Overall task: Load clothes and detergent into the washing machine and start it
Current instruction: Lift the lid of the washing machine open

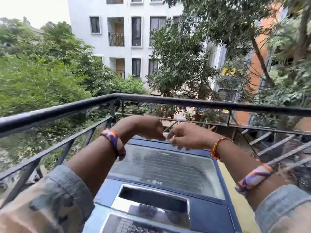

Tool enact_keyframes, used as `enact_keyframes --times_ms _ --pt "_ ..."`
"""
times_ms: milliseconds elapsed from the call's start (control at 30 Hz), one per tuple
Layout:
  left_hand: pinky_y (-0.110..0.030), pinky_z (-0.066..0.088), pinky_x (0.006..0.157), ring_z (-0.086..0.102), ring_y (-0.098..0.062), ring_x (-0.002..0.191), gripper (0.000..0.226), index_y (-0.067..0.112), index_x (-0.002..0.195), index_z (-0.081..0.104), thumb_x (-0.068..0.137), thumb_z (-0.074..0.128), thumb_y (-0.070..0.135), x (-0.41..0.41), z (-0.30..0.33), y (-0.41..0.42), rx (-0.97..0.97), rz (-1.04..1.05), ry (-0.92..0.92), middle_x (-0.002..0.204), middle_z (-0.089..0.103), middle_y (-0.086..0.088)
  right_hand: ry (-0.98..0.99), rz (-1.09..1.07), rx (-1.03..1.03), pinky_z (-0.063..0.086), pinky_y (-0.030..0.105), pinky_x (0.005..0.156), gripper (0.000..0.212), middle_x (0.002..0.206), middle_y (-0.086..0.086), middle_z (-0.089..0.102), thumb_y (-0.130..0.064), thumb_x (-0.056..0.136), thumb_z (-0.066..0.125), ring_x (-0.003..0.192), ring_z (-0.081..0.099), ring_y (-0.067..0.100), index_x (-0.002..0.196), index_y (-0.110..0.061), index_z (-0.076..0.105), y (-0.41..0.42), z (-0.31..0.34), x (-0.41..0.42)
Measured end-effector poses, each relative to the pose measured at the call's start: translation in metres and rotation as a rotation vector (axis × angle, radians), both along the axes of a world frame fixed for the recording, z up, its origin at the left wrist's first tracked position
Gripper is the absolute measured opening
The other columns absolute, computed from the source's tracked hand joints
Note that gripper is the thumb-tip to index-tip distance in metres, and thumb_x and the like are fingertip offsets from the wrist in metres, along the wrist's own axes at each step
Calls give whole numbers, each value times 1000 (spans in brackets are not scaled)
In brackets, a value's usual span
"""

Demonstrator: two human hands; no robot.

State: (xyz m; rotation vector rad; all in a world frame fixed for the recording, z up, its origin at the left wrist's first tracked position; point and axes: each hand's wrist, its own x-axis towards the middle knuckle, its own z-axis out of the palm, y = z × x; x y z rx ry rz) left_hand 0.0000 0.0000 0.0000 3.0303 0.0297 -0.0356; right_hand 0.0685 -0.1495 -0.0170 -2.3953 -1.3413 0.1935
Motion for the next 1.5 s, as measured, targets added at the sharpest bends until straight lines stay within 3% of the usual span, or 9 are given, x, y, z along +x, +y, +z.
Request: enact_keyframes --times_ms 133,267,367,533,667,800,1100,1367,1500 --pt "-20 43 63 58 -19 86 17 15 103 55 95 46 27 -16 -42 0 -255 115 453 99 61 -7 418 76 -261 51 18 56 9 77 3 60 -12 94 49 64 58 6 98 -9 56 5 -44 -12" --pt "-16 42 63 60 -7 77 28 6 113 59 95 46 23 -29 -82 0 -276 106 605 113 63 -16 467 138 -429 46 16 60 26 72 -2 57 -15 93 53 63 52 4 112 1 60 2 -76 -26" --pt "-6 37 53 53 6 55 32 2 110 62 92 52 26 -37 -100 -6 -200 18 489 97 62 -8 359 202 -515 43 22 62 28 78 5 58 -22 90 58 66 50 10 107 -1 64 0 -89 -42" --pt "-24 36 61 44 -13 68 52 3 100 62 73 61 47 -62 -135 -18 -229 -94 477 77 52 -6 164 190 -607 35 26 55 29 83 8 56 -35 87 59 76 48 20 91 -7 62 -9 -107 -63" --pt "-26 34 63 46 -15 73 31 5 93 63 79 68 33 -73 -143 -29 -143 -39 273 82 61 -13 62 115 -551 37 27 64 43 95 15 68 -44 81 64 80 56 26 95 -3 65 -11 -104 -75" --pt "-27 36 64 49 -18 76 35 14 96 58 70 74 32 -82 -118 -42 -23 -9 78 83 53 3 -99 40 -475 33 26 50 42 68 -5 52 -47 63 79 67 53 18 68 -19 48 -14 -83 -84" --pt "-28 36 59 63 -28 97 35 19 95 61 64 72 29 -56 -59 -39 170 57 -207 99 67 -3 -515 -135 -180 38 30 64 30 101 6 64 -31 69 71 99 61 28 94 -18 59 -14 -42 -70" --pt "-26 40 58 60 -24 76 43 24 94 63 56 74 38 -28 6 -27 222 111 -428 75 56 3 -659 -201 99 39 31 78 44 109 -2 57 -38 71 65 106 53 22 113 -28 55 -16 10 -41" --pt "-28 39 61 47 -19 74 49 26 102 64 58 79 38 -12 37 -21 248 138 -580 92 64 0 -759 -289 231 36 36 88 56 121 -1 54 -46 70 71 114 46 23 121 -29 54 -16 27 -18"
